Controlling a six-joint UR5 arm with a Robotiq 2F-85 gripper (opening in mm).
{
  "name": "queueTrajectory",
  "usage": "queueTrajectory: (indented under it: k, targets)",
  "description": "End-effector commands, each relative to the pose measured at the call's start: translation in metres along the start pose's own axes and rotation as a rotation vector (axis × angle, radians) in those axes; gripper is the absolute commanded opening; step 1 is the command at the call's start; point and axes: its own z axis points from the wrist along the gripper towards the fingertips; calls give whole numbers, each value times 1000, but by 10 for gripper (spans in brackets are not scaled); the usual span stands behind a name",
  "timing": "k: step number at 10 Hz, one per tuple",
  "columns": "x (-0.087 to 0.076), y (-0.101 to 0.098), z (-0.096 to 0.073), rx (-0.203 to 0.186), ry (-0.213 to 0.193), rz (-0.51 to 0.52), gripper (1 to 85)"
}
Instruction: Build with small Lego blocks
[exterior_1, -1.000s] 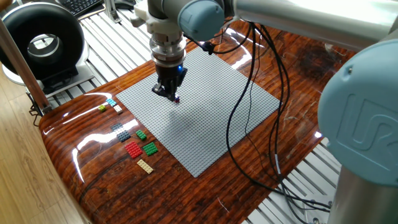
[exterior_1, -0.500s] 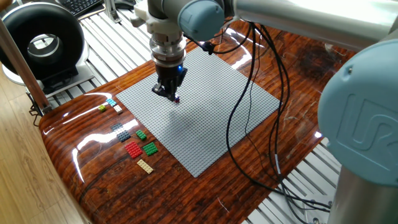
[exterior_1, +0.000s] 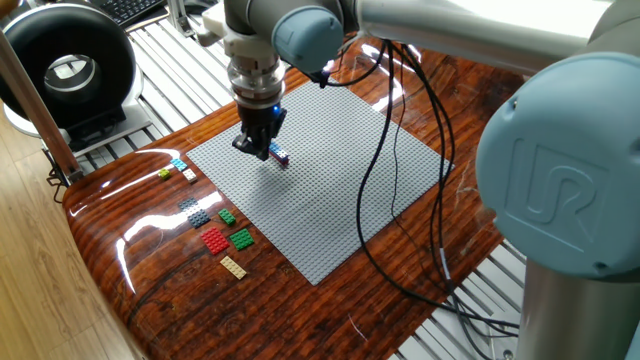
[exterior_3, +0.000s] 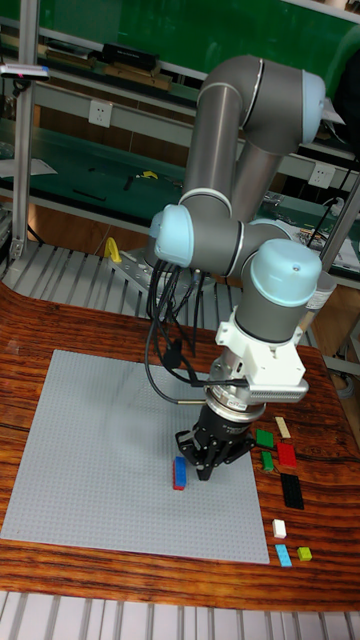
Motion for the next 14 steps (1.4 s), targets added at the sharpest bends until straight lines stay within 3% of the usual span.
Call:
queueTrajectory:
  k: [1,7,9,14]
  targets:
    - [-2,-3,-2,-24,-9,5,13]
    - [-3,2,-1,-26,-7,40,13]
    - [-10,-7,-1,8,-34,28,13]
    - [-16,-10,-4,-2,-32,3,13]
